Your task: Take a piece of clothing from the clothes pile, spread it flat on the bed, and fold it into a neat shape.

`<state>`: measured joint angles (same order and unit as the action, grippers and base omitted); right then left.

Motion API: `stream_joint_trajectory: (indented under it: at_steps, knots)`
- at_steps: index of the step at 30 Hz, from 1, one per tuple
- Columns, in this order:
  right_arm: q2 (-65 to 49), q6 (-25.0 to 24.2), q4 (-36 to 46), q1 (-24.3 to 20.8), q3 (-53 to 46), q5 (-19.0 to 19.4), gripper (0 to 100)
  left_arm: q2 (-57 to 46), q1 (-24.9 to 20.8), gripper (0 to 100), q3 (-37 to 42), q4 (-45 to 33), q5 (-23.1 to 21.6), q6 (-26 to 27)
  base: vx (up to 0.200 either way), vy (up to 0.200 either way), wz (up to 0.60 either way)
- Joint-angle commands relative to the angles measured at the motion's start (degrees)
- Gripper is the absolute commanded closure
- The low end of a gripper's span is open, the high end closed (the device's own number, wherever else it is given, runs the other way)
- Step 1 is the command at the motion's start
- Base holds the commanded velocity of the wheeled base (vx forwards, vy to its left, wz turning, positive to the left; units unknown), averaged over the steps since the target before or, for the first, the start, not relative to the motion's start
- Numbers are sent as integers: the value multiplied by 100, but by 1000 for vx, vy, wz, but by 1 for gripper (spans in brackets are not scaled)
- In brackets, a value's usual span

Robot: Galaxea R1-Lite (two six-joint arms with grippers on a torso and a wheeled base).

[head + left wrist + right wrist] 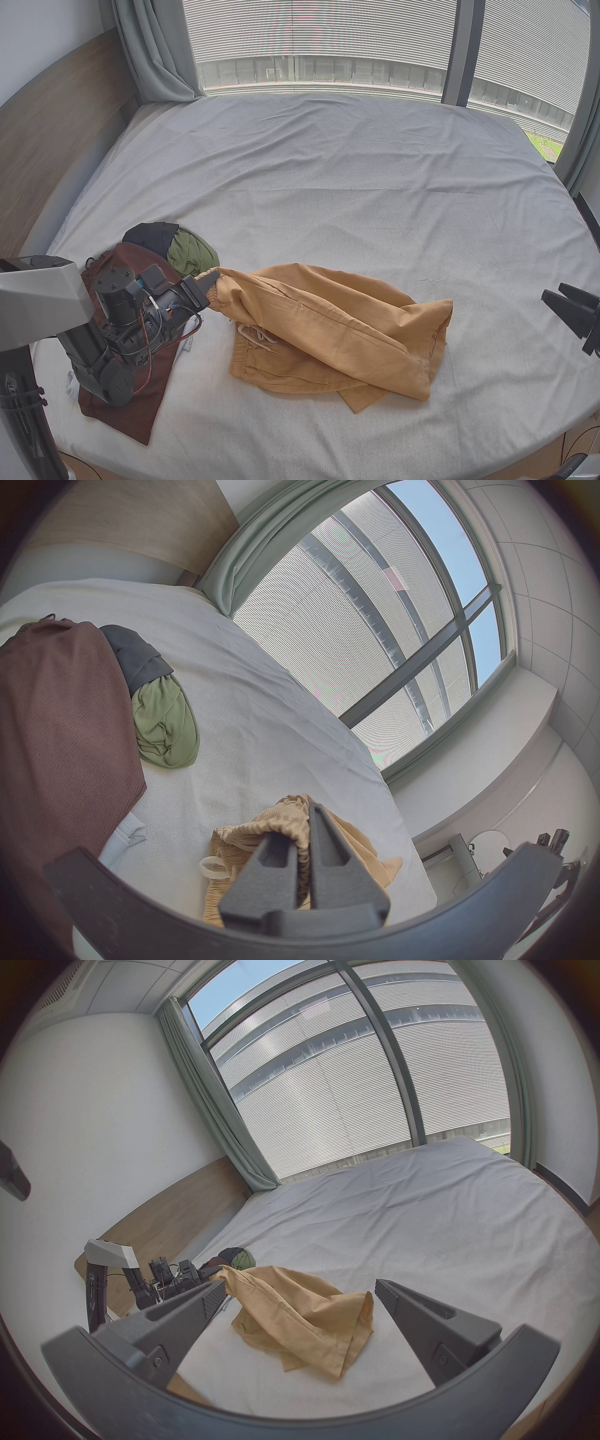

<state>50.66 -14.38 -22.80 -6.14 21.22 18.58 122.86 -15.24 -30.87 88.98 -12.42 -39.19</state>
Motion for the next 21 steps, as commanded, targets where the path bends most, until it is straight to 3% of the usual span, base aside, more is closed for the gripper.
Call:
stream_joint_trajectory:
  at_steps: [1,21]
  knots:
    - [805,6,-296,-1,312,172,0,10,91,100,-33,5,-6,-1,0,0,0]
    - [1358,-249,-682,-168,268,295,0,-78,241,100,-104,5,-15,-1,0,0,0]
